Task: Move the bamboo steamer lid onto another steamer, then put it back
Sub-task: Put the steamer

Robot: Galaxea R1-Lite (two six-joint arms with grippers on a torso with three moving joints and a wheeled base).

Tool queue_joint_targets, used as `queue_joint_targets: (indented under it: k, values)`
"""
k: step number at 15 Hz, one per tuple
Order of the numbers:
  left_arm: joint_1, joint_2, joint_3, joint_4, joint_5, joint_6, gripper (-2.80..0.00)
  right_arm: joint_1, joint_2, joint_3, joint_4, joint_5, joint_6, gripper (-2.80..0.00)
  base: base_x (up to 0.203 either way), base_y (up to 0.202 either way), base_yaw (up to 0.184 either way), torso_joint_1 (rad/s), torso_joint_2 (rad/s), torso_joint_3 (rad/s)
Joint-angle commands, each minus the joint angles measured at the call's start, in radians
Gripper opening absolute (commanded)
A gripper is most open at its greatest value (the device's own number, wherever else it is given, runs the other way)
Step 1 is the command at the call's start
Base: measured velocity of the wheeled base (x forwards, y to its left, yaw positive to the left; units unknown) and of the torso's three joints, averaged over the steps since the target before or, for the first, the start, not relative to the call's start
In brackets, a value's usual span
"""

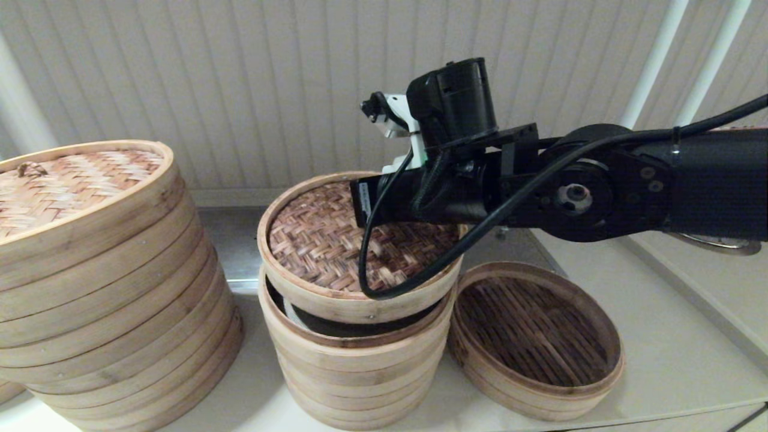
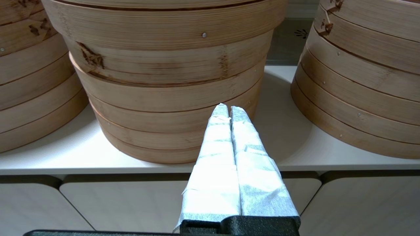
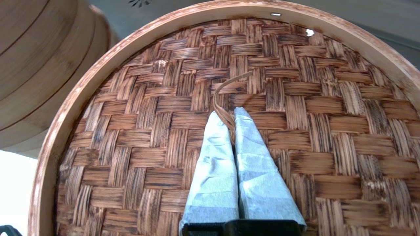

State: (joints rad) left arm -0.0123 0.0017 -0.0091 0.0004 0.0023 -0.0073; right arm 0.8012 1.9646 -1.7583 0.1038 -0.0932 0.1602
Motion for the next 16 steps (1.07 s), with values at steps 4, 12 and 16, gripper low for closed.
queue_joint_targets:
  k: [4,12,16]
  values:
    - [0.000,0.000,0.000,0.000,0.001,0.000,-2.80,0.021,0.029,-0.004,-0.001,-0.002,0.001,-2.80,0.000,0.000,0.000,0.000,0.00,0.000]
    - [0.000,0.000,0.000,0.000,0.001,-0.001,-2.80,0.021,0.039,0.018,-0.005,0.000,0.005,-2.80,0.000,0.000,0.000,0.000,0.00,0.000]
    - [0.000,0.000,0.000,0.000,0.001,0.000,-2.80,0.021,0.005,0.053,-0.006,-0.002,0.007,-2.80,0.000,0.000,0.000,0.000,0.00,0.000]
